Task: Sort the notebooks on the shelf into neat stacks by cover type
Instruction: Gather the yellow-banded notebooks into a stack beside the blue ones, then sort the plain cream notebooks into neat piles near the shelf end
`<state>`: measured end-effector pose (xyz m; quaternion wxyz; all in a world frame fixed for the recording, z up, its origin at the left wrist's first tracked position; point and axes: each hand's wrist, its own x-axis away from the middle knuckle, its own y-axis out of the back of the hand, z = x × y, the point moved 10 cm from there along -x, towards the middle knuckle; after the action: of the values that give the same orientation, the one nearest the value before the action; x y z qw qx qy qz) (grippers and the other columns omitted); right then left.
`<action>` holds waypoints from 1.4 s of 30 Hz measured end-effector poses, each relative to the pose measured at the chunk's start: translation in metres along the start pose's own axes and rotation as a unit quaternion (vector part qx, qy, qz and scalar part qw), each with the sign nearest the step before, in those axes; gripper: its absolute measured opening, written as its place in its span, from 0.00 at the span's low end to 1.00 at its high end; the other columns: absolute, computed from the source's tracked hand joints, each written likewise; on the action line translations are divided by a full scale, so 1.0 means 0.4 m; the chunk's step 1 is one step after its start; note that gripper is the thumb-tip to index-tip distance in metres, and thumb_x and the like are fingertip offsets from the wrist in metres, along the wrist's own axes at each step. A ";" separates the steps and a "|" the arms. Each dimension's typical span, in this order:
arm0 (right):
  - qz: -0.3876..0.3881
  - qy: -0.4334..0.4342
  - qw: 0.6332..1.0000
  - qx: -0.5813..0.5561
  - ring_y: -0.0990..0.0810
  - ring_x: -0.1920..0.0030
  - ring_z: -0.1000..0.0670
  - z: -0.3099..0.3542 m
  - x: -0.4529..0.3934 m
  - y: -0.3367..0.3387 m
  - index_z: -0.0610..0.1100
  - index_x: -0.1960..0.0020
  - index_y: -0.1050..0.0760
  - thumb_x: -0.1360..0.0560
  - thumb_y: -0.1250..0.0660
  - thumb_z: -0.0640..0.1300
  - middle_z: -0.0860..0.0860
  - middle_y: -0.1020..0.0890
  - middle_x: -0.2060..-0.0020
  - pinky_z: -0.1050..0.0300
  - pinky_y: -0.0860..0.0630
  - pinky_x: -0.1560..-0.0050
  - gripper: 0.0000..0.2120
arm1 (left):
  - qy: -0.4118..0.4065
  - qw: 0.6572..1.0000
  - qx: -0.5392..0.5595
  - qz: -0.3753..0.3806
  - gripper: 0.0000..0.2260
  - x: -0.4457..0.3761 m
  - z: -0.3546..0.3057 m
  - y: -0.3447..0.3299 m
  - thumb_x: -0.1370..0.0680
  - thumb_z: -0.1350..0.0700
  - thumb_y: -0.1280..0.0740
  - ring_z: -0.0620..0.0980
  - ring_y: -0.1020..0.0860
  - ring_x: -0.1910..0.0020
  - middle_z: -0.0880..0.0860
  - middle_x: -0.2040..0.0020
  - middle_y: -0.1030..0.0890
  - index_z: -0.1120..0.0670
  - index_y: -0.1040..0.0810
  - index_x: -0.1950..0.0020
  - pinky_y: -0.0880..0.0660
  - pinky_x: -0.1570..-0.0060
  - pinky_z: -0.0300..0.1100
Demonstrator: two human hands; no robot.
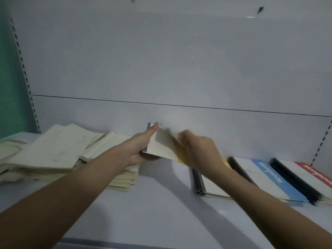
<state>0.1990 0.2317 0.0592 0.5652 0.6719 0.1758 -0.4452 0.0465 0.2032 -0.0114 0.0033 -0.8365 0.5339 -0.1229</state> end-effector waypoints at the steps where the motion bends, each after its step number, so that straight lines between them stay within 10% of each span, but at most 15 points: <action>1: 0.023 0.052 0.998 0.014 0.26 0.74 0.39 0.034 0.028 -0.008 0.47 0.53 0.28 0.27 0.38 0.41 0.48 0.23 0.72 0.58 0.37 0.75 0.03 | 0.005 1.000 0.021 0.009 0.12 -0.004 0.010 -0.026 0.23 0.47 0.32 0.49 0.20 0.66 0.54 0.61 0.19 0.55 0.22 0.50 0.23 0.72 0.39; 3: 0.092 0.074 0.992 -0.049 0.23 0.69 0.44 0.054 0.076 -0.016 0.49 0.48 0.24 0.22 0.42 0.48 0.51 0.18 0.66 0.55 0.29 0.72 0.09 | 0.001 1.000 -0.005 0.026 0.06 -0.016 0.033 -0.069 0.23 0.57 0.31 0.48 0.20 0.67 0.55 0.61 0.19 0.57 0.22 0.49 0.23 0.72 0.38; 8: 0.131 -0.227 0.953 -0.155 0.23 0.47 0.51 -0.196 0.123 0.030 0.50 0.41 0.25 0.19 0.44 0.55 0.54 0.20 0.44 0.51 0.26 0.45 0.14 | -0.049 0.998 -0.020 0.021 0.16 -0.047 0.046 -0.151 0.25 0.66 0.32 0.52 0.18 0.54 0.55 0.47 0.16 0.56 0.24 0.37 0.19 0.64 0.43; 14: 0.090 -0.507 0.781 -0.354 0.21 0.50 0.48 -0.420 0.328 -0.043 0.50 0.40 0.28 0.25 0.38 0.34 0.48 0.24 0.41 0.57 0.20 0.63 0.17 | -0.095 0.991 -0.087 0.025 0.14 -0.087 0.130 -0.302 0.26 0.64 0.28 0.50 0.19 0.51 0.56 0.40 0.19 0.54 0.25 0.42 0.19 0.53 0.46; 19: 0.170 -0.433 0.879 -0.102 0.29 0.36 0.42 -0.467 0.403 -0.068 0.45 0.33 0.31 0.24 0.38 0.41 0.45 0.29 0.33 0.51 0.31 0.40 0.19 | -0.080 0.952 -0.286 -0.076 0.33 -0.084 0.257 -0.288 0.22 0.42 0.36 0.50 0.33 0.29 0.52 0.26 0.33 0.56 0.42 0.22 0.34 0.34 0.44; 26: 0.095 -0.296 0.949 -0.059 0.26 0.47 0.44 -0.360 0.431 -0.085 0.43 0.45 0.24 0.25 0.46 0.53 0.48 0.22 0.50 0.48 0.29 0.45 0.19 | -0.205 0.919 -0.336 -0.016 0.35 -0.037 0.327 -0.325 0.31 0.52 0.22 0.41 0.33 0.29 0.44 0.27 0.33 0.49 0.32 0.26 0.34 0.29 0.46; 42: 0.155 -0.299 0.940 -0.051 0.33 0.36 0.41 -0.400 0.449 -0.125 0.44 0.39 0.27 0.21 0.43 0.55 0.47 0.26 0.38 0.45 0.33 0.37 0.18 | -0.208 0.922 -0.319 -0.063 0.21 -0.034 0.313 -0.307 0.23 0.56 0.29 0.42 0.23 0.42 0.45 0.40 0.21 0.52 0.27 0.31 0.28 0.41 0.31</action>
<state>0.3234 0.3454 -0.1199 0.6875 0.4970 -0.0848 -0.5226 0.1767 0.2524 -0.1189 -0.1605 -0.8320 0.4780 0.2313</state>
